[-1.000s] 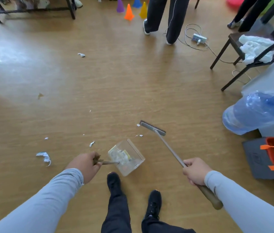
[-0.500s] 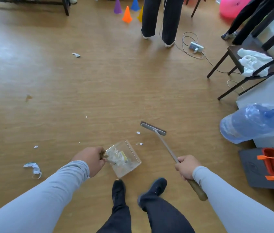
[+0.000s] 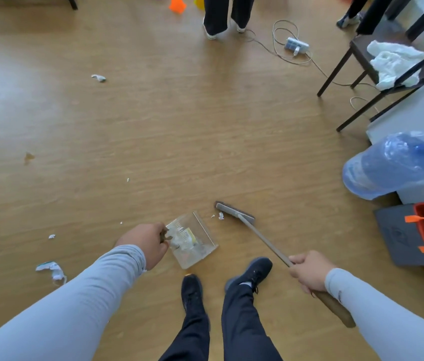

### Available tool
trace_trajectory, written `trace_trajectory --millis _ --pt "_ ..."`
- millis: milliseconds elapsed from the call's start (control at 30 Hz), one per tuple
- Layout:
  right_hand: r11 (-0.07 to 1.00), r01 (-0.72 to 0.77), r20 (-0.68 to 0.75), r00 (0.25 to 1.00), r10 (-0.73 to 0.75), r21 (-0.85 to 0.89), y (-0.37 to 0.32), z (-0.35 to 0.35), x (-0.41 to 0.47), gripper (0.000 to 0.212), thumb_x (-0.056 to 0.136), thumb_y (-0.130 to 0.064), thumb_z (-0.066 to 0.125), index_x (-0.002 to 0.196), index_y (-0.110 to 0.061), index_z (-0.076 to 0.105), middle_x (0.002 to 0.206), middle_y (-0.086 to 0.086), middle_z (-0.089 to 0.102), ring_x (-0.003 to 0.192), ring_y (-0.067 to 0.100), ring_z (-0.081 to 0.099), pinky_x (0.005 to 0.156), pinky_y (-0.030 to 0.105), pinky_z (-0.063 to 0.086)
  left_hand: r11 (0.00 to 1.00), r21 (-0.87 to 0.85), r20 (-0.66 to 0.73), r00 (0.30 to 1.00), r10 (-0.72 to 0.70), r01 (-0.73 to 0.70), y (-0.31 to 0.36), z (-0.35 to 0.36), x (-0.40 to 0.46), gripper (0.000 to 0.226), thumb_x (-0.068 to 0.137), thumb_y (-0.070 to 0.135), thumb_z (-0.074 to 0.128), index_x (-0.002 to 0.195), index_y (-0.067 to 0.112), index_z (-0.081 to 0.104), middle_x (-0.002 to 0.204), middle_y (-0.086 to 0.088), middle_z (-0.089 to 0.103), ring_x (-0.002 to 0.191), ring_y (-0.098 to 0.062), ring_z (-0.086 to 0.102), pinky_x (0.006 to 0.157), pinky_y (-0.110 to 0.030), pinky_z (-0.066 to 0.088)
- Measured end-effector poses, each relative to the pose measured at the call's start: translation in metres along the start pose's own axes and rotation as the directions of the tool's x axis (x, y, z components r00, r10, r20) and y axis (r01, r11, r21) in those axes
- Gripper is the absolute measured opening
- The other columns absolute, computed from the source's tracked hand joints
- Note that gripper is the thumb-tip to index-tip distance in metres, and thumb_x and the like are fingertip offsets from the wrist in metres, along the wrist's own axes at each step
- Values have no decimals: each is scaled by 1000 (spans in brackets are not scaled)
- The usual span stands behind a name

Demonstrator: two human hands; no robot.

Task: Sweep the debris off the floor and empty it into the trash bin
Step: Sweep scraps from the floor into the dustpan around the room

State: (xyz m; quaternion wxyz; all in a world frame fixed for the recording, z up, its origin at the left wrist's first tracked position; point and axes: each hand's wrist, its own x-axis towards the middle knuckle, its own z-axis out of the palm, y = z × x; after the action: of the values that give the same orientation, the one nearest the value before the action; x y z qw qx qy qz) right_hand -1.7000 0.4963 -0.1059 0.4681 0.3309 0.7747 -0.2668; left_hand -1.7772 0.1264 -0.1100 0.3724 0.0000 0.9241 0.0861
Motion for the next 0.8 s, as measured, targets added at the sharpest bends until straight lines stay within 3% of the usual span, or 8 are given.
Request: trace_trajectory --millis 167,300,367,433,533,600,667,800 --pt "985 -56 -42 997 64 162 14 -14 -11 54 91 -12 55 144 -18 50 49 7 55 41 17 45 44 26 43 1000 9 2 1000 20 -20 8 -9 13 34 96 40 50 127 27 56 113 7 69 100 -20 65 88 -36 55" --pt "990 -46 -69 996 56 130 -19 5 4 37 92 -12 53 127 -16 61 60 10 61 49 21 52 52 28 50 999 46 -2 1000 27 -27 19 -10 25 34 97 39 49 127 25 56 111 4 69 98 -21 65 87 -37 56" --pt "996 -54 -33 998 57 76 -36 23 10 21 90 -10 51 107 -13 64 60 10 61 48 21 54 61 30 53 998 55 -8 1000 24 -23 20 -11 29 34 97 38 49 128 24 56 111 3 69 99 -22 65 87 -36 55" --pt "999 -34 33 999 33 34 -40 40 11 26 88 -9 50 107 -10 68 57 7 58 44 20 53 61 32 54 998 59 -5 1000 17 -17 22 -12 31 34 98 37 50 129 24 55 112 3 69 100 -23 65 86 -36 55" --pt "999 32 153 988 -31 -4 -29 33 -7 25 90 -10 51 107 -18 67 60 7 53 46 20 50 55 31 51 998 63 -10 1000 18 -18 25 -11 32 33 97 38 50 127 24 55 109 3 69 97 -23 65 83 -35 55" --pt "996 7 193 981 -24 89 -13 8 -18 38 91 -9 55 122 -31 58 55 7 52 40 17 45 44 26 45 998 63 -13 1000 13 -12 25 -11 33 30 97 38 50 124 25 56 104 4 69 91 -22 66 80 -35 56" --pt "986 -43 206 978 8 163 2 -12 -24 51 90 -10 57 138 -26 53 52 8 53 38 15 44 42 24 41 998 58 -13 1000 10 -9 22 -12 33 29 97 38 50 122 25 56 101 4 69 89 -21 66 80 -36 57" --pt "993 -14 94 996 3 120 -3 -8 -25 59 92 -10 55 149 -19 44 48 5 55 39 15 45 44 25 42 999 49 -15 1000 19 -18 18 -13 32 30 97 38 49 123 24 56 103 4 69 90 -21 66 81 -36 57"
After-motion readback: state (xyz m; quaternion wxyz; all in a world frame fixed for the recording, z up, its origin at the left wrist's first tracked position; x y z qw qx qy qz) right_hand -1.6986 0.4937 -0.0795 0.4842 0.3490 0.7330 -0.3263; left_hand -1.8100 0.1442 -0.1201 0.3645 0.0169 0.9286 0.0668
